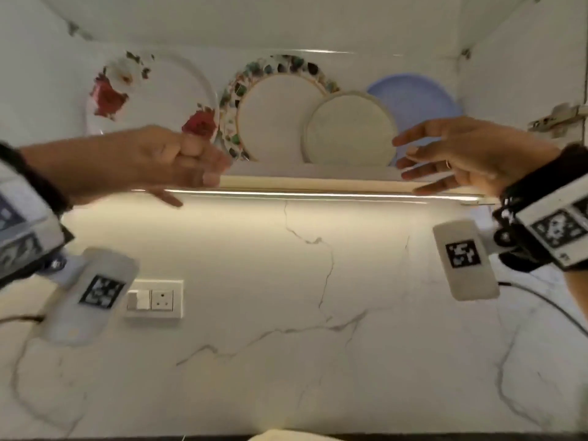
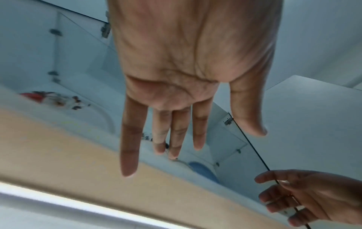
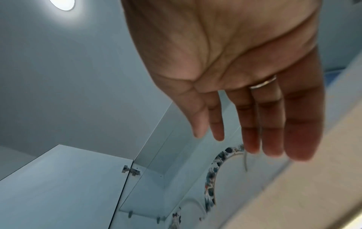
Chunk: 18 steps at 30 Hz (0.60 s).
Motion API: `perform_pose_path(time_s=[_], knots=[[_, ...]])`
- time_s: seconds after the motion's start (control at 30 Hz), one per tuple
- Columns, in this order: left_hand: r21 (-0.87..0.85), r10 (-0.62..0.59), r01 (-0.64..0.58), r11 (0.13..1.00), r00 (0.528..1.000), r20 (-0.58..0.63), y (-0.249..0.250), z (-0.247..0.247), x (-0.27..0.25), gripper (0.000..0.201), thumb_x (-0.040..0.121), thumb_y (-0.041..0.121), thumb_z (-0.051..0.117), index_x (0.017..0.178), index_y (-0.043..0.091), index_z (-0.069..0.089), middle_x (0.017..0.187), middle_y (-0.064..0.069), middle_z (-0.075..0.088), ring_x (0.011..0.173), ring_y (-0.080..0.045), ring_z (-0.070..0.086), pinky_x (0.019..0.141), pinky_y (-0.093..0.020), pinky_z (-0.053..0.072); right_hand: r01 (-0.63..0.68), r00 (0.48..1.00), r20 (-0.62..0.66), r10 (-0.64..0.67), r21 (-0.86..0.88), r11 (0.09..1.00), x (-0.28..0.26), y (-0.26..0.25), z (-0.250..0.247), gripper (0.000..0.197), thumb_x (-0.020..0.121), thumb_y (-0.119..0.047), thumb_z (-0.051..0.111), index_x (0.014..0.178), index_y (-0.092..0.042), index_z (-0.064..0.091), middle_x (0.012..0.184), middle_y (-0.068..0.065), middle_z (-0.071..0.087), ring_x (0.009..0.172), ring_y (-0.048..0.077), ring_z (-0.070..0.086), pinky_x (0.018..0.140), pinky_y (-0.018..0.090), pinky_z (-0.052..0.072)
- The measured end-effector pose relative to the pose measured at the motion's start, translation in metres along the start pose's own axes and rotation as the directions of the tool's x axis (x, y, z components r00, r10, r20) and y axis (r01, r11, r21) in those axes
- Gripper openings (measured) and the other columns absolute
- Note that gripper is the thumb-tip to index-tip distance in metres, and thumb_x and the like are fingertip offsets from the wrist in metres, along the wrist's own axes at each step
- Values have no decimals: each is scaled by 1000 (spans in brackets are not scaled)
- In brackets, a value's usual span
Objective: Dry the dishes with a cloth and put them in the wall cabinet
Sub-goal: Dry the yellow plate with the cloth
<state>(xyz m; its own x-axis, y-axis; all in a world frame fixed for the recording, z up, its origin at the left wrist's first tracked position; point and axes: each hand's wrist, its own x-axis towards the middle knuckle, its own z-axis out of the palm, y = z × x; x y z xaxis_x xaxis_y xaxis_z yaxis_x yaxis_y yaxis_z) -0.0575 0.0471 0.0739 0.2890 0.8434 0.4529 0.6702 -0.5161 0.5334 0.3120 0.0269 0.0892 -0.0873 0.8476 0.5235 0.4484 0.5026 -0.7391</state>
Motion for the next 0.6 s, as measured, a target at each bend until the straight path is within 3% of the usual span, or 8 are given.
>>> perform_pose_path(time_s=[0.07, 0.13, 0.17, 0.27, 0.33, 0.4, 0.5, 0.6], knots=[[10, -16, 17, 1000, 999, -30, -12, 16, -35, 33, 88, 38, 60, 121, 35, 58, 124, 10, 61, 116, -15, 58, 87, -47, 52, -8, 1000, 22, 7, 68, 998, -23, 19, 19, 15, 93, -11, 51, 97, -22, 61, 107, 12, 64, 93, 22, 63, 74, 36, 53], [-50, -91, 90, 995, 996, -17, -35, 42, -79, 35, 84, 41, 63, 118, 32, 61, 121, 7, 63, 113, -15, 60, 84, -42, 54, -56, 993, 111, 44, 115, 992, -47, 43, 47, 14, 92, -13, 54, 99, -22, 62, 104, 11, 67, 93, 23, 64, 77, 37, 54], [-102, -148, 145, 984, 989, -21, -42, 59, -106, 42, 78, 49, 67, 115, 30, 62, 118, 8, 65, 110, -13, 61, 83, -38, 56, -103, 981, 177, 79, 129, 986, -60, 57, 66, 14, 91, -15, 54, 102, -20, 62, 103, 10, 68, 94, 23, 65, 77, 36, 55], [-185, -269, 266, 946, 963, 6, -62, 101, -167, 87, 37, 78, 69, 108, 28, 63, 109, 13, 68, 100, 1, 62, 77, -29, 56, -258, 918, 353, 182, 181, 949, -96, 92, 122, 19, 91, -17, 53, 108, -16, 61, 101, 10, 68, 91, 23, 66, 77, 36, 56], [-200, -369, 374, 905, 927, 66, -85, 122, -200, 94, 31, 83, 66, 107, 29, 61, 108, 11, 68, 99, 3, 61, 77, -26, 53, -362, 862, 441, 250, 192, 912, -118, 113, 162, 18, 92, -15, 52, 108, -15, 61, 99, 12, 66, 90, 24, 64, 78, 37, 55], [-234, -483, 499, 834, 866, 126, -110, 142, -223, 82, 39, 74, 71, 106, 28, 59, 107, 11, 65, 99, 1, 61, 82, -27, 51, -453, 813, 489, 317, 188, 871, -136, 135, 200, 15, 93, -12, 50, 103, -16, 60, 96, 12, 65, 86, 24, 63, 75, 36, 53], [-204, -636, 667, 717, 745, 203, -156, 165, -253, 33, 82, 42, 65, 108, 24, 55, 110, 6, 61, 112, -14, 55, 93, -34, 46, -623, 694, 565, 446, 159, 766, -164, 164, 259, 13, 93, -7, 49, 96, -16, 59, 89, 11, 63, 78, 22, 60, 68, 32, 52], [-119, -739, 777, 618, 626, 248, -211, 183, -271, 37, 90, 29, 56, 123, 12, 51, 122, -7, 57, 112, -20, 52, 90, -33, 43, -789, 542, 626, 561, 148, 596, -185, 191, 306, 12, 94, -5, 48, 99, -11, 57, 88, 11, 62, 76, 23, 60, 64, 30, 54]])
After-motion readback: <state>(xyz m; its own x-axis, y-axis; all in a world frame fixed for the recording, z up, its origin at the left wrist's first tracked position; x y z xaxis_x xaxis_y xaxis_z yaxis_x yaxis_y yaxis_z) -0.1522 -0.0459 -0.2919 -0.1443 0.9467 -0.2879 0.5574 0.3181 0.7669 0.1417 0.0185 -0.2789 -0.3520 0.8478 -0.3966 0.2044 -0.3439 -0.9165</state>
